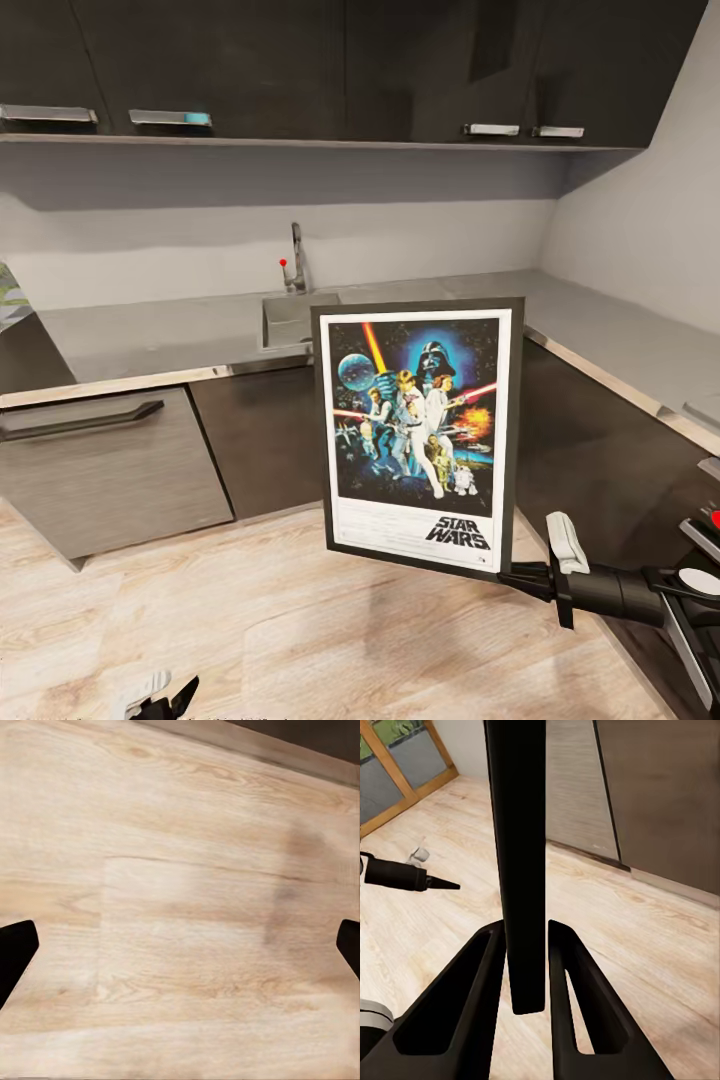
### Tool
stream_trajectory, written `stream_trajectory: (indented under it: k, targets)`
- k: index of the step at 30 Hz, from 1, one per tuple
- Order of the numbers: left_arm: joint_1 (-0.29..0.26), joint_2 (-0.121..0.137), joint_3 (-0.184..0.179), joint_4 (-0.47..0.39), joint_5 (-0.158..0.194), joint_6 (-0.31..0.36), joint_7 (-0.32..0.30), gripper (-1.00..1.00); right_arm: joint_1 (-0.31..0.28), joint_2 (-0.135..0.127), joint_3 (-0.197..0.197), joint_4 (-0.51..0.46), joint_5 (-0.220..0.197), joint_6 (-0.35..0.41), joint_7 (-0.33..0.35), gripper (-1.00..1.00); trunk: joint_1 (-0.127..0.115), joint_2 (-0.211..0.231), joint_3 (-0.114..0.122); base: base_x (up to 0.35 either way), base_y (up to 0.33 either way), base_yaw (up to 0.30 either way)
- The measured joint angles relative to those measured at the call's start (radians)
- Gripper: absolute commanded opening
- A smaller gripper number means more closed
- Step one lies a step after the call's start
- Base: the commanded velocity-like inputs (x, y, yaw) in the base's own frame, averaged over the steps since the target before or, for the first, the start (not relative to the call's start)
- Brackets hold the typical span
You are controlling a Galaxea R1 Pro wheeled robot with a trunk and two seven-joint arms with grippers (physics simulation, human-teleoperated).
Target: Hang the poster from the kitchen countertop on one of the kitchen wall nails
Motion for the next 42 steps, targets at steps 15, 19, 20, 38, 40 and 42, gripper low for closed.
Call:
stream_trajectory:
  k: [15, 19, 20, 38, 40, 42]
  targets:
    - [0.000, -0.018, -0.002, 0.000, 0.001, 0.001, 0.022, 1.00, 0.000, 0.001, 0.005, 0.002, -0.001, 0.002, -0.002, -1.00, 0.000, 0.000, -0.007, 0.000, 0.000, 0.114]
    - [0.000, -0.021, -0.002, 0.000, 0.001, 0.001, 0.021, 1.00, 0.000, 0.001, 0.004, 0.002, -0.003, 0.002, -0.002, -1.00, 0.000, 0.000, -0.007, 0.000, 0.000, 0.005]
    - [0.000, -0.022, -0.002, 0.000, 0.001, 0.001, 0.021, 1.00, 0.000, 0.001, 0.004, 0.001, -0.003, 0.002, -0.002, -1.00, 0.000, 0.000, -0.007, 0.000, 0.000, 0.002]
    - [0.000, -0.031, -0.002, -0.001, 0.001, 0.001, 0.023, 1.00, 0.000, 0.001, 0.000, -0.003, -0.004, 0.003, -0.001, -1.00, -0.057, 0.105, 0.040, 0.000, 0.000, 0.000]
    - [0.000, -0.032, -0.001, -0.001, 0.001, 0.001, 0.023, 1.00, 0.000, 0.001, 0.000, -0.003, -0.004, 0.003, -0.001, -1.00, -0.065, 0.119, 0.046, 0.000, 0.000, 0.000]
    - [0.000, -0.032, -0.001, -0.001, 0.001, 0.001, 0.023, 1.00, 0.000, 0.001, 0.000, -0.003, -0.004, 0.003, -0.001, -1.00, -0.073, 0.133, 0.053, 0.000, 0.000, 0.000]
